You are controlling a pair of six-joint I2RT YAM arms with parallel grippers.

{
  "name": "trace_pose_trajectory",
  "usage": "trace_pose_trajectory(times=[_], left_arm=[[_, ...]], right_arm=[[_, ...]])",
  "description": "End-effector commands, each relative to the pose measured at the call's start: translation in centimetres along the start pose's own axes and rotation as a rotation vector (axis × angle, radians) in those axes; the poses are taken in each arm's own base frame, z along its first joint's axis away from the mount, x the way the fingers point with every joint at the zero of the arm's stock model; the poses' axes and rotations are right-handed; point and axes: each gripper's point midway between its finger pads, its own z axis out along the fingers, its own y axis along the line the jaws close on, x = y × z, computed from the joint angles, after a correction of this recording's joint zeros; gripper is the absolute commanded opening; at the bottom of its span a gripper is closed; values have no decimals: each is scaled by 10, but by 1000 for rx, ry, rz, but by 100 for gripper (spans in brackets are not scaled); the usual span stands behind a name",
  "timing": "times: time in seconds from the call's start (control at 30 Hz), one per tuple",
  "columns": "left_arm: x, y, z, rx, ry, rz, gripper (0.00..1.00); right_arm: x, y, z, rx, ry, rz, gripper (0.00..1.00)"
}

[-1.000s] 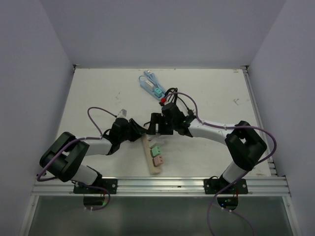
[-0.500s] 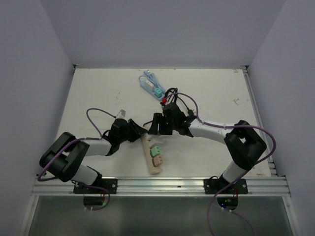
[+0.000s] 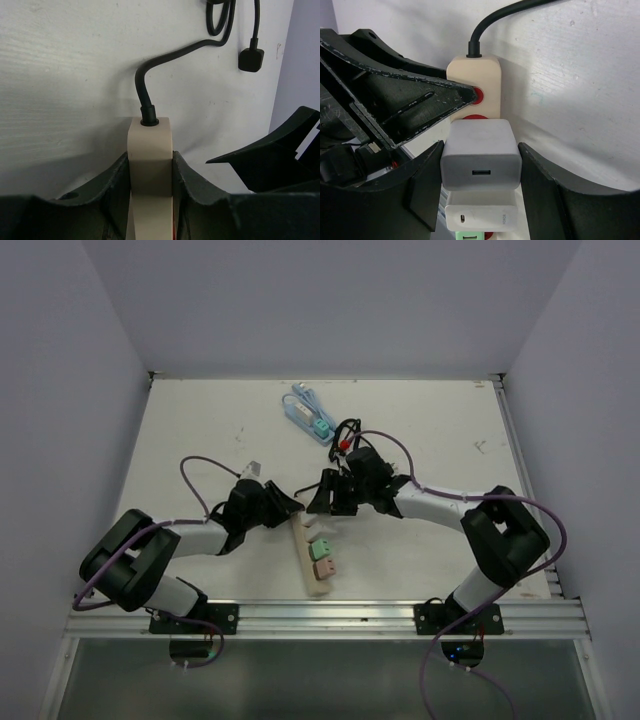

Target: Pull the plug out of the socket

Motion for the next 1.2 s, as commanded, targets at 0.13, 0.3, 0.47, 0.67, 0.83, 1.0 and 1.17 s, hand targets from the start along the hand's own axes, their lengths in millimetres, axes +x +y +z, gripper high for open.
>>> trace_pose_trajectory(times=[0.13, 0.3, 0.47, 0.67, 0.83, 1.0, 1.17], left_arm=[[-12, 89, -16, -380, -67, 102, 0], [-5, 96, -13, -398, -29, 81, 0], [-1, 98, -10, -417, 2, 66, 0], [-2, 72, -2, -299, 7, 35, 0], [-4, 69, 1, -320, 18, 46, 0], [2, 68, 6, -323, 28, 43, 0], [4, 64, 8, -314, 30, 22, 0]], right_arm=[[-54, 2, -44, -22, -157, 0, 0], [-57, 7, -50, -54, -172, -22, 0], [-57, 5, -54, -56, -181, -38, 0], [-48, 5, -40, -88, -143, -31, 0], [-46, 22, -35, -91, -129, -107, 0], [-56, 42, -38, -71, -141, -160, 0], [-55, 38, -38, -45, -149, -147, 0]])
